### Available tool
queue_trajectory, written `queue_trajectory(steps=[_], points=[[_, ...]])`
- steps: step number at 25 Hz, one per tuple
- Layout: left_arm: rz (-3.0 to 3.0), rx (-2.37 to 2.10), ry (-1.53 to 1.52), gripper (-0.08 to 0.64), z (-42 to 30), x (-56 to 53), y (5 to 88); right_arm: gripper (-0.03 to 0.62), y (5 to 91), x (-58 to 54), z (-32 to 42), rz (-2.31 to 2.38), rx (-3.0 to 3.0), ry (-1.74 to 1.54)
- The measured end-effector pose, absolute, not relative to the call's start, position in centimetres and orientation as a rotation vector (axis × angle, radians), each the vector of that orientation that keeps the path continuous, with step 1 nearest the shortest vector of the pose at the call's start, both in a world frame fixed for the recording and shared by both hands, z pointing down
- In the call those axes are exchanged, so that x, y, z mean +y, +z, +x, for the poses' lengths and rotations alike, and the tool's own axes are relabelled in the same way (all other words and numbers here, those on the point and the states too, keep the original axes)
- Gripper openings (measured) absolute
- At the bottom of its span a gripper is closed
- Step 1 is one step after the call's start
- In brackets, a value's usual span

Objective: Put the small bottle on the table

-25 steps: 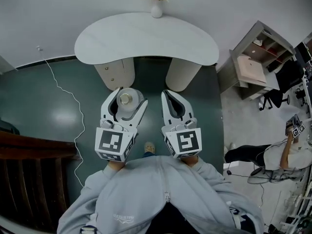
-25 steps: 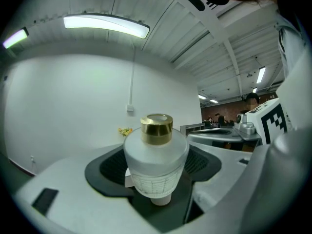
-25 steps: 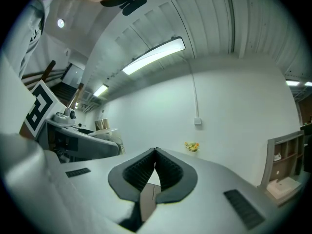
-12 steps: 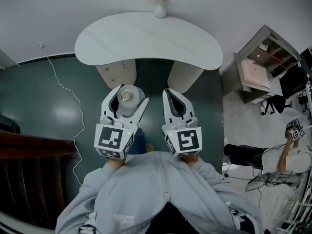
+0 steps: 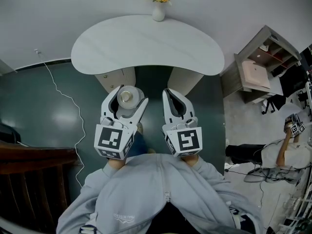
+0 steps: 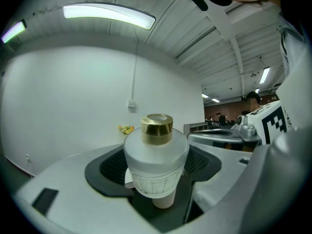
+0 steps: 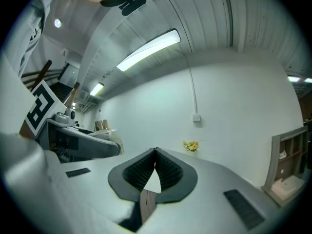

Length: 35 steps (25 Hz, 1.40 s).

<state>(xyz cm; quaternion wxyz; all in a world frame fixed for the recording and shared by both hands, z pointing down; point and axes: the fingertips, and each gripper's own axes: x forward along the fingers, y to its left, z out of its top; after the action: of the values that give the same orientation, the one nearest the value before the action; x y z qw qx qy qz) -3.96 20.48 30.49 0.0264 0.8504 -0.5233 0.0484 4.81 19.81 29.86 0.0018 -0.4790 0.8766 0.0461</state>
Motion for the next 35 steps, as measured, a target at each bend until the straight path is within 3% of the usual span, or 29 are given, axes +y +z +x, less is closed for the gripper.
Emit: queue_trajectory(steps=[24, 35], points=[[2.734, -1.426, 0.174, 0.334, -8.8, 1.5, 30.3, 0.026, 29.0, 1.2, -0.6, -1.661, 2.671, 0.177], [2.748, -1.346, 0.184, 0.333, -9.5, -1.6, 30.7, 0.026, 29.3, -1.9, -1.8, -1.72, 2.66, 0.153]])
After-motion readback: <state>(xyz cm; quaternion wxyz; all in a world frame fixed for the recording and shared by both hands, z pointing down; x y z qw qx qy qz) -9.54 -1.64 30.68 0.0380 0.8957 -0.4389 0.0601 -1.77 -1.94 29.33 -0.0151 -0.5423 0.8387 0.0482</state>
